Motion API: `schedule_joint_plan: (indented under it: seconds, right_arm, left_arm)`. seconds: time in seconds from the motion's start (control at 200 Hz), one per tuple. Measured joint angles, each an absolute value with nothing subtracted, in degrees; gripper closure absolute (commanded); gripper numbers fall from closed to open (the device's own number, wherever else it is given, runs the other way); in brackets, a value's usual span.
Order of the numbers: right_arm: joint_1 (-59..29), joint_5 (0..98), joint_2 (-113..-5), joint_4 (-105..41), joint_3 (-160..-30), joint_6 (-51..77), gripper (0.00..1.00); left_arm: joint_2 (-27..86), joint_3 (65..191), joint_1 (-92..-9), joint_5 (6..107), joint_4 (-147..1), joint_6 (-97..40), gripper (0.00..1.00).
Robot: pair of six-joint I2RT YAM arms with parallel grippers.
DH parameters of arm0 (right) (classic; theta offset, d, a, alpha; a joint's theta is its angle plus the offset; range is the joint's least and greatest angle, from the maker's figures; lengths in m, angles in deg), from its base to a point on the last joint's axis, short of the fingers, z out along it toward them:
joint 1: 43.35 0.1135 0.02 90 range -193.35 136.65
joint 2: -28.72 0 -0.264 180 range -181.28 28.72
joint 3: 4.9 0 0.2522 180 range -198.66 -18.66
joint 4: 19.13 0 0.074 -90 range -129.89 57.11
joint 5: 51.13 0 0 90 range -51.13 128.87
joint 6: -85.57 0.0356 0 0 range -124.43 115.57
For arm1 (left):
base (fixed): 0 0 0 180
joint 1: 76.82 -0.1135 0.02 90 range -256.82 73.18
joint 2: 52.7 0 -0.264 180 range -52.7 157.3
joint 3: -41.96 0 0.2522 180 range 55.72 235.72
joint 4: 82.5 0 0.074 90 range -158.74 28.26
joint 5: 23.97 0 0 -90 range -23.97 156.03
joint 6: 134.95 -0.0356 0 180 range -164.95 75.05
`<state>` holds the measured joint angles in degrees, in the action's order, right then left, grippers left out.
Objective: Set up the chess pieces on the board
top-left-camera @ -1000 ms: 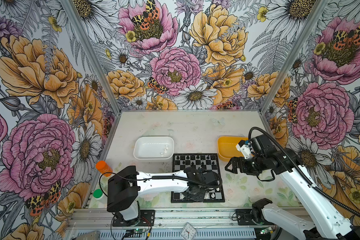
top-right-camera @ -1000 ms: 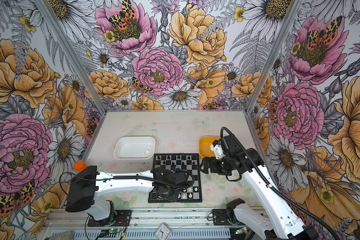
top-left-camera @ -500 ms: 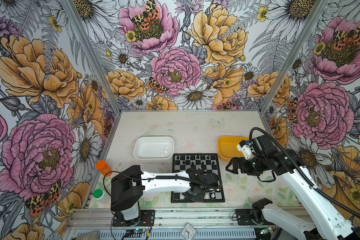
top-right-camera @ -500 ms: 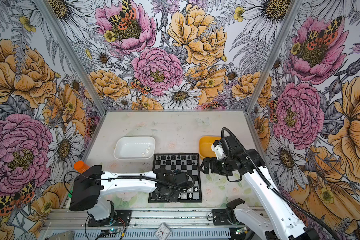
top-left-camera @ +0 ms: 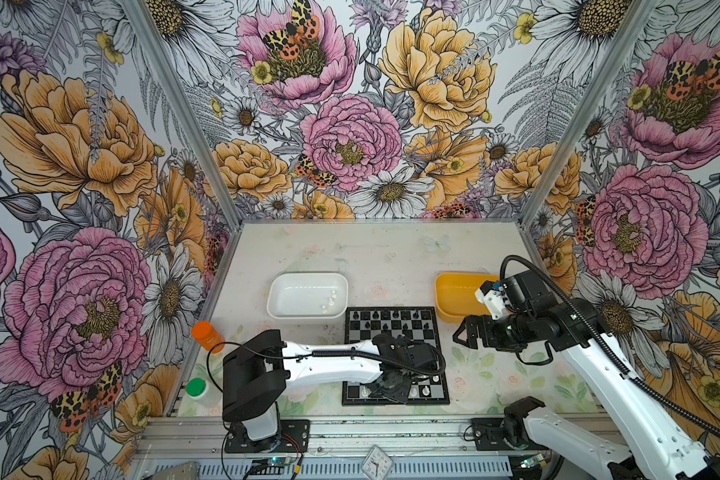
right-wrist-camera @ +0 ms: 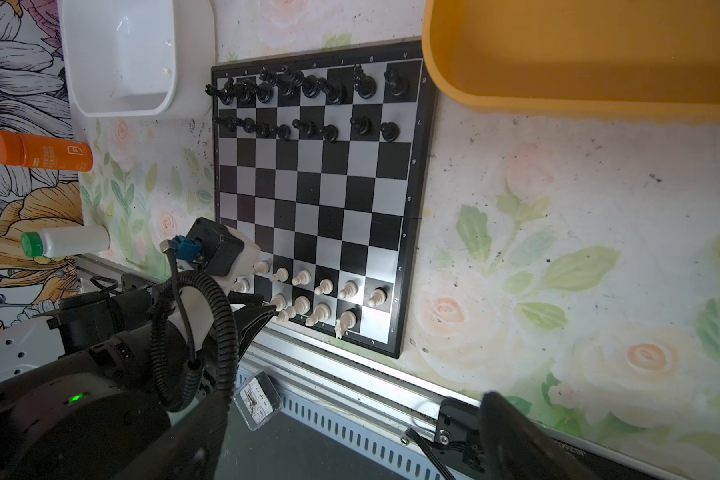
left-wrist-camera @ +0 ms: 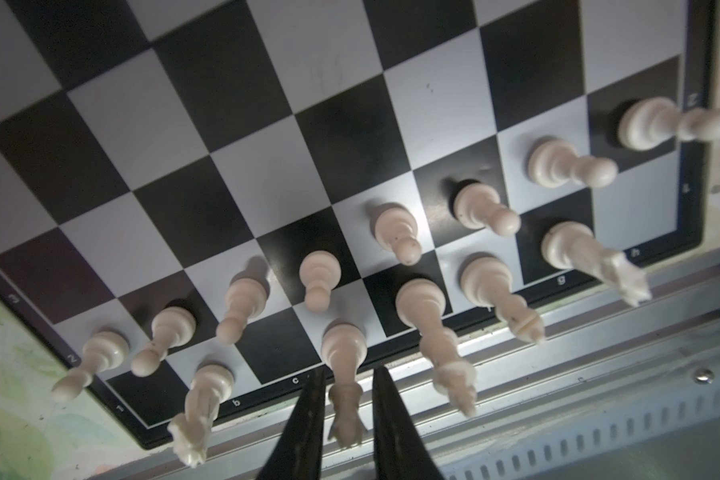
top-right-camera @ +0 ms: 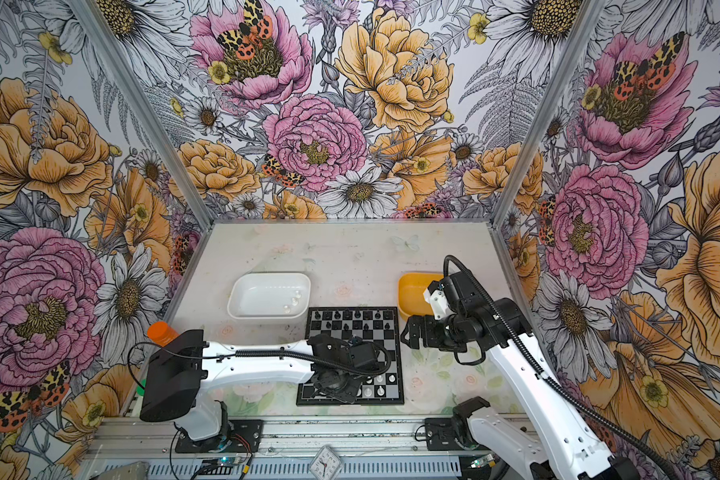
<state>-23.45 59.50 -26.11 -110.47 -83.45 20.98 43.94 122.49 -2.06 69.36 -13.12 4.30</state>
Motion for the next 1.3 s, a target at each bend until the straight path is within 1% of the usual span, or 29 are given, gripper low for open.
schedule_joint_plan:
  seconds: [0.14, 0.35, 0.6, 0.705, 0.816, 0.886, 0.926, 0.961, 1.051, 1.176, 1.301]
  right_arm:
    - [-23.5, 59.5, -26.1, -110.5, -83.5, 21.0, 0.03]
    - [-23.5, 59.5, -26.5, -110.5, -83.5, 21.0, 0.03]
    - [-23.5, 59.2, -28.0, -110.5, -84.8, 20.5, 0.03]
    - [-23.5, 59.0, -29.2, -110.5, -86.2, 20.1, 0.03]
    - [-23.5, 58.8, -31.3, -110.5, -88.9, 19.7, 0.03]
    - [-23.5, 58.5, -33.0, -110.2, -91.0, 19.4, 0.03]
    - [-23.5, 58.6, -33.9, -109.8, -92.1, 19.2, 0.03]
    - [-23.5, 58.6, -34.7, -109.6, -92.9, 19.0, 0.03]
    - [-23.4, 58.6, -36.7, -108.1, -94.8, 18.4, 0.03]
    - [-23.3, 58.7, -40.1, -105.1, -96.5, 17.9, 0.03]
    - [-22.8, 59.3, -45.7, -101.9, -99.1, 17.3, 0.03]
  left_arm:
    - [43.9, 122.5, -2.1, 69.4, -13.1, 4.3, 0.73]
    - [43.5, 122.5, -2.6, 69.4, -13.1, 4.1, 0.70]
    - [37.8, 122.5, -5.6, 69.5, -13.0, 4.2, 0.67]
    - [35.5, 122.5, -7.2, 70.0, -12.1, 4.1, 0.61]
    - [33.5, 123.7, -10.0, 71.0, -10.0, 3.7, 0.49]
    - [31.9, 124.7, -13.2, 71.9, -8.9, 2.8, 0.44]
    - [30.6, 125.3, -15.9, 72.5, -8.3, 2.2, 0.39]
    - [29.6, 125.8, -18.4, 72.9, -8.0, 1.8, 0.37]
    - [27.3, 127.3, -26.4, 73.7, -7.4, 0.8, 0.35]
    - [26.5, 129.2, -37.9, 74.7, -7.0, -0.9, 0.36]
    - [29.0, 132.4, -45.8, 75.3, -6.1, -2.9, 0.41]
